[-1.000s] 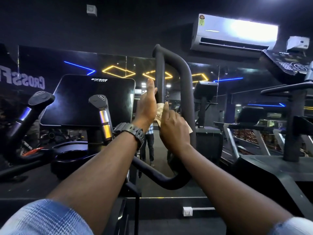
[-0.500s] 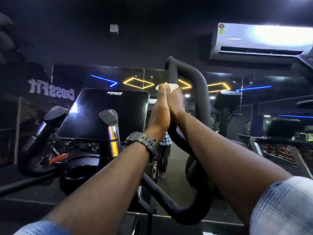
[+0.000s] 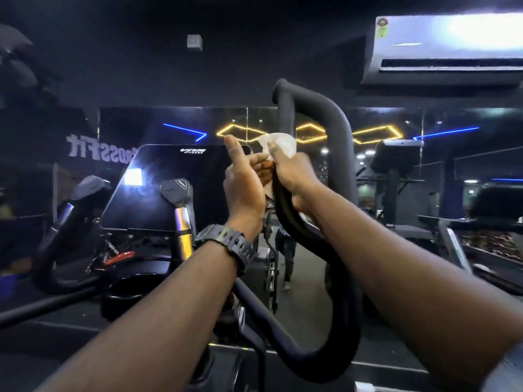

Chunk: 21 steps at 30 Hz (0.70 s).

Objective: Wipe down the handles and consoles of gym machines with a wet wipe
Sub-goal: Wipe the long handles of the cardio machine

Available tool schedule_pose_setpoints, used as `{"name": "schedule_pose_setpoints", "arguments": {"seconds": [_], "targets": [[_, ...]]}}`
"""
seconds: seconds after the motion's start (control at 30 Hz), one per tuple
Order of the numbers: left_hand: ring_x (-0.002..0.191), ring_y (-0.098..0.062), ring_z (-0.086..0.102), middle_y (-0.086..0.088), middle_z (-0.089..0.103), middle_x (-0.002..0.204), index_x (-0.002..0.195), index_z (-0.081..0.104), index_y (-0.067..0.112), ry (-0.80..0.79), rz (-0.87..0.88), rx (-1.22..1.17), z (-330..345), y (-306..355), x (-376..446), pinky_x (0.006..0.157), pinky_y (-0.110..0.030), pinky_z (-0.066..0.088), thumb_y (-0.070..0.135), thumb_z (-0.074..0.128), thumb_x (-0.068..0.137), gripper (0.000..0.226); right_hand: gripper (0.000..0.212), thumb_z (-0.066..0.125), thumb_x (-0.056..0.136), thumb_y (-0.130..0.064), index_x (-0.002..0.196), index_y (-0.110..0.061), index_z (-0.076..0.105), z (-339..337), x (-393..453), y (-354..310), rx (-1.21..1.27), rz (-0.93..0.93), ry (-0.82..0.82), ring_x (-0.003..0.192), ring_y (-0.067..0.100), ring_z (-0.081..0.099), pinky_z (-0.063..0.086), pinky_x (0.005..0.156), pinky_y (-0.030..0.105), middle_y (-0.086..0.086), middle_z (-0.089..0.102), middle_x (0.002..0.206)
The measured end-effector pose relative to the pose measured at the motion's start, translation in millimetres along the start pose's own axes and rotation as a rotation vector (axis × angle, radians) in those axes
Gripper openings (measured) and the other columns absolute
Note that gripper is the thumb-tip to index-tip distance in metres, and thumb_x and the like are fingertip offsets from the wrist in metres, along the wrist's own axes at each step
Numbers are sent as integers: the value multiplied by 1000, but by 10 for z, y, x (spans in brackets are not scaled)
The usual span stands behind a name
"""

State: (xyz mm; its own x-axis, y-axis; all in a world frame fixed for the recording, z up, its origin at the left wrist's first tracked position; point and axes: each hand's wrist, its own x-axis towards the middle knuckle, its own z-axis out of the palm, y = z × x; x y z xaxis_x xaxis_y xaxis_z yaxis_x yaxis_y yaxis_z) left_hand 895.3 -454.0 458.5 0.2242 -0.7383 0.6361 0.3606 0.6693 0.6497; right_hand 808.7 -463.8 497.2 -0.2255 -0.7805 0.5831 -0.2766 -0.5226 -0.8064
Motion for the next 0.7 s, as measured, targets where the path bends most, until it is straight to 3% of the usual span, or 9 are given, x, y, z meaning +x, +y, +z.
{"name": "schedule_pose_setpoints", "arguments": {"seconds": [0.13,0.3,0.37,0.47,0.57,0.7], "targets": [[102,-19,73,-9,77,102,107,72,10,-72,4,16,1,72,-5,101,-41,54,73,16,97,85,33,57,95,-44,92,-13,68,8,378,-348,174,-75,23,67,21,61,52,72,39,3,63,68],[98,-19,74,-11,77,99,108,73,5,-62,-22,35,13,100,11,98,-37,56,73,16,97,89,34,58,93,-46,81,-15,63,21,243,-196,68,-83,62,77,21,68,57,81,39,5,70,80],[91,-21,75,-12,78,93,100,75,3,-25,-31,25,41,104,37,91,-35,59,74,16,97,92,31,56,93,-44,91,-14,65,22,74,-47,66,-116,16,79,20,68,59,82,41,5,70,83],[75,-24,75,-16,77,82,85,75,-1,47,-59,18,74,112,61,67,-31,59,74,16,97,95,39,46,96,-52,100,-17,64,44,-168,111,36,-76,-8,74,8,69,59,77,30,0,70,83],[66,-25,69,-14,73,72,69,73,5,110,-117,73,57,58,64,62,-31,53,79,16,93,96,71,31,85,-71,119,-12,50,-2,-448,176,-334,0,-19,89,27,68,57,79,45,9,69,103],[75,-29,69,-10,72,72,74,75,7,103,-163,135,77,10,110,71,-37,55,83,19,89,95,50,41,100,-35,134,0,33,-190,-853,331,-947,-203,-30,100,35,64,39,69,36,14,66,112]]}}
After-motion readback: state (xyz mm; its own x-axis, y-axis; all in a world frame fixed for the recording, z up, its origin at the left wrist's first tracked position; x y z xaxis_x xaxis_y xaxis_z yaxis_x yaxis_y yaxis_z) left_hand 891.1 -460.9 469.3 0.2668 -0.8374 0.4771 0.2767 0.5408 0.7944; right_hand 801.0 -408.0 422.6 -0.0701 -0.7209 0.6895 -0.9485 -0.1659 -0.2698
